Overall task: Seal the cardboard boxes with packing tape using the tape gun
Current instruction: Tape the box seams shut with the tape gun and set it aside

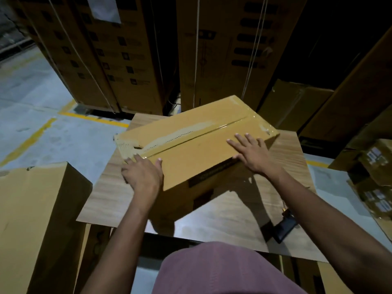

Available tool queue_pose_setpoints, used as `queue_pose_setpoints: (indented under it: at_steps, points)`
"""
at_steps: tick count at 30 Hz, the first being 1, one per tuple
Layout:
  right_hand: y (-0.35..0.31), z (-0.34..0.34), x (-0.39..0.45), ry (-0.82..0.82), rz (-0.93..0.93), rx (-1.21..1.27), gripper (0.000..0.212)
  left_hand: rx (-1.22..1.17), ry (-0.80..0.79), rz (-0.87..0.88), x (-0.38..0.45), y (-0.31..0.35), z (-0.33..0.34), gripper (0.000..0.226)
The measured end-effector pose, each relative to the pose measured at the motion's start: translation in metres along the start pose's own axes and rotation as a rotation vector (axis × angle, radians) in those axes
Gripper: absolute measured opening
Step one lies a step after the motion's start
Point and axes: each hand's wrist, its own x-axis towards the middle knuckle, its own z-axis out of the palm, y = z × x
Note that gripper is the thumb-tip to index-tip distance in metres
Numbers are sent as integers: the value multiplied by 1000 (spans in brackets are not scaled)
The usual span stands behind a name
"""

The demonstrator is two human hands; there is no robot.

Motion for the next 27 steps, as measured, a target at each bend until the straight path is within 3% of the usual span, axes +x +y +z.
queue_pose_setpoints:
  at_steps: [4,7,11,15,17,20,27]
  points:
    - [-19,-9,2,35,276,394,63,142,-82,149,-36,25,1,68]
    - [-75,-14,-18,-16,332,654,58,134,-68,223,-54,32,1,75]
    - [-158,-3,-68,-156,199,640,76,107,-4,296,-66,31,-24,66]
    - [-174,11,-90,-71,125,611,87,-320,288,215,-22,18,-35,51]
    - [-170,14,-90,-43,119,643,85,-429,366,258,11,12,-26,48]
    - [-167,20,-87,-7,105,689,82,-383,289,333,40,12,2,55]
    - [-124,21,-69,73,47,679,59,-274,173,255,36,22,18,69]
